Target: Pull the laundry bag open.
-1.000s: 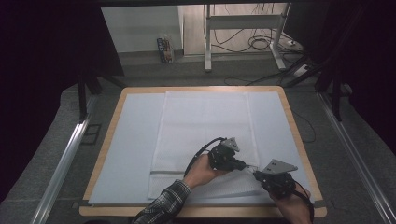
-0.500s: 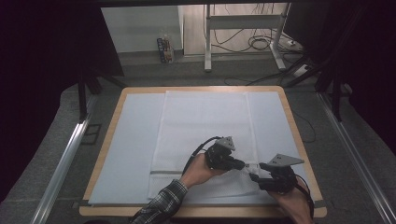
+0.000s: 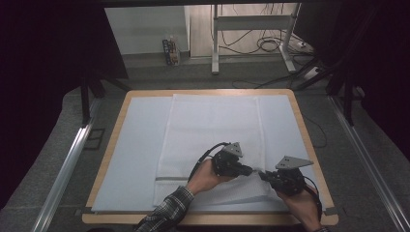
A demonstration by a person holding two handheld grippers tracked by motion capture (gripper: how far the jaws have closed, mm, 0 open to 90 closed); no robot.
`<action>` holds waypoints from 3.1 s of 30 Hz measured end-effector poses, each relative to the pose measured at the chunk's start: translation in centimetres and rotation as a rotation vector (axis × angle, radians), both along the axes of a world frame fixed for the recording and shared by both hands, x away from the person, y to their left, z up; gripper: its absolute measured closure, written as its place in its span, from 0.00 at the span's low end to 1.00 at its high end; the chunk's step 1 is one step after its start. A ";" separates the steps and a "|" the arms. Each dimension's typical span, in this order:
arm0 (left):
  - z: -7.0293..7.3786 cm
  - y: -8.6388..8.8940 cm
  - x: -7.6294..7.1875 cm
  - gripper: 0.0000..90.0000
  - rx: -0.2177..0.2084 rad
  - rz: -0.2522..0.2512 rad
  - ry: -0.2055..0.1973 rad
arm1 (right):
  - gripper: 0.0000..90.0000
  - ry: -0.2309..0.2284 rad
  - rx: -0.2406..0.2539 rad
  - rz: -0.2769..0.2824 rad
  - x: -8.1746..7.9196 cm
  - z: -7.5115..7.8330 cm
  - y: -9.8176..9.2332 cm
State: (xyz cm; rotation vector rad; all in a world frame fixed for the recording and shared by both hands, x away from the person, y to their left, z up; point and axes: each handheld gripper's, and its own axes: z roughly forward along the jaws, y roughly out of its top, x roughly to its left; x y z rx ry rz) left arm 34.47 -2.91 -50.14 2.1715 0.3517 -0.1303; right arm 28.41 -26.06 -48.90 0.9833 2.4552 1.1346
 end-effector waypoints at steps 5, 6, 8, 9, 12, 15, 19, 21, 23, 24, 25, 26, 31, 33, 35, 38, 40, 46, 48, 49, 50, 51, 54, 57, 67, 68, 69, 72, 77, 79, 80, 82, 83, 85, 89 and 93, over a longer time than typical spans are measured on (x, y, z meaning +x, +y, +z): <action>-0.2 0.2 0.1 0.96 0.004 -0.005 0.022 | 0.95 -0.004 -0.043 -0.015 -0.1 0.0 0.2; -0.2 0.3 0.0 0.96 0.004 -0.003 0.022 | 0.95 -0.002 -0.048 -0.017 -0.1 0.0 0.2; -0.3 0.4 0.0 0.96 0.003 0.001 0.023 | 0.95 -0.006 -0.054 -0.020 -0.2 0.0 0.3; -0.3 0.4 0.0 0.96 0.005 0.004 0.023 | 0.95 -0.005 -0.054 -0.021 -0.2 0.0 0.3; -0.3 0.4 0.0 0.96 0.012 0.003 0.021 | 0.95 0.008 -0.043 -0.025 -0.2 0.0 0.3; -0.3 0.5 0.0 0.96 0.020 0.009 0.024 | 0.95 0.016 -0.032 -0.029 -0.1 -0.1 0.2; -0.5 0.6 0.0 0.96 0.021 0.011 0.029 | 0.96 0.027 -0.030 -0.033 -0.1 -0.1 0.1; -0.5 0.6 0.0 0.96 0.019 0.010 0.033 | 0.96 0.025 -0.035 -0.033 -0.1 -0.1 0.2; -0.5 0.7 0.0 0.96 0.020 0.009 0.036 | 0.96 0.027 -0.035 -0.037 -0.1 -0.1 0.2; -0.5 0.7 0.0 0.96 0.019 0.008 0.037 | 0.96 0.028 -0.036 -0.035 -0.1 -0.1 0.2; -0.6 0.8 0.0 0.96 0.017 0.008 0.039 | 0.96 0.029 -0.036 -0.037 -0.1 -0.1 0.2; -0.6 0.8 0.0 0.96 0.017 0.011 0.042 | 0.96 0.032 -0.035 -0.039 -0.1 -0.1 0.2; -0.8 1.1 0.0 0.96 0.008 0.008 0.049 | 0.95 0.041 -0.033 -0.038 -0.1 -0.2 0.2; -0.8 1.0 -0.1 0.96 0.007 -0.002 0.046 | 0.95 0.031 -0.020 -0.026 -0.1 -0.1 0.1; -0.7 0.8 -0.1 0.96 0.013 -0.007 0.042 | 0.92 0.043 0.006 -0.022 0.0 -0.1 0.0; -0.8 0.5 -0.2 0.96 0.037 -0.017 0.030 | 0.82 0.035 0.053 -0.017 0.0 0.1 -0.3; -0.9 0.4 -0.2 0.96 0.044 -0.021 0.027 | 0.79 0.028 0.065 -0.021 0.0 0.3 -0.4; -1.1 0.2 -0.2 0.96 0.055 -0.024 0.029 | 0.92 0.051 0.088 -0.035 0.5 0.2 -0.6; -1.2 0.1 -0.2 0.95 0.055 -0.018 0.029 | 0.94 0.066 0.095 -0.038 0.6 0.2 -0.6; -1.3 0.0 -0.1 0.95 0.053 -0.015 0.029 | 0.94 0.069 0.100 -0.041 0.6 0.2 -0.6; -1.3 -0.1 -0.2 0.95 0.056 -0.011 0.028 | 0.95 0.070 0.105 -0.044 0.6 0.3 -0.6; -1.4 -0.2 -0.2 0.95 0.058 -0.008 0.027 | 0.95 0.068 0.109 -0.046 0.6 0.3 -0.6; -1.6 -0.7 -0.3 0.94 0.070 -0.007 0.021 | 0.95 0.068 0.129 -0.050 0.6 0.4 -0.7; -1.6 -0.9 -0.3 0.94 0.079 0.001 0.016 | 0.95 0.073 0.133 -0.053 0.6 0.4 -0.8; -1.3 0.0 -0.3 0.97 0.069 -0.007 0.042 | 0.95 0.055 0.065 -0.073 0.5 0.3 -0.6; -1.2 0.1 -0.4 0.97 0.075 -0.005 0.042 | 0.95 0.050 0.061 -0.076 0.5 0.3 -0.6; -1.2 0.3 -0.4 0.97 0.080 -0.003 0.040 | 0.95 0.044 0.054 -0.082 0.5 0.3 -0.6; -1.2 0.7 -0.3 0.97 0.075 -0.005 0.051 | 0.95 0.046 0.056 -0.084 0.5 0.4 -0.6; -1.2 0.7 -0.5 0.97 0.110 -0.003 0.036 | 0.95 0.038 0.030 -0.090 0.4 0.3 -0.3; -1.4 1.1 -0.5 0.97 0.110 0.000 0.042 | 0.95 0.031 0.017 -0.102 0.4 0.4 -0.5; -1.4 1.3 -0.5 0.97 0.104 0.004 0.046 | 0.95 0.041 0.030 -0.103 0.5 0.4 -0.6; -1.3 1.5 -0.5 0.97 0.100 0.005 0.045 | 0.95 0.041 0.030 -0.101 0.5 0.3 -0.7; -1.3 1.6 -0.5 0.97 0.103 0.004 0.039 | 0.95 0.037 0.027 -0.098 0.5 0.3 -0.6; -1.3 1.7 -0.6 0.97 0.105 0.001 0.035 | 0.95 0.031 0.016 -0.092 0.4 0.4 -0.5; -1.2 2.1 -0.6 0.97 0.105 -0.001 0.029 | 0.95 0.030 0.010 -0.098 0.4 0.3 -0.5; -1.3 2.7 -0.7 0.97 0.103 0.001 0.028 | 0.95 0.035 0.015 -0.090 0.4 0.3 -0.5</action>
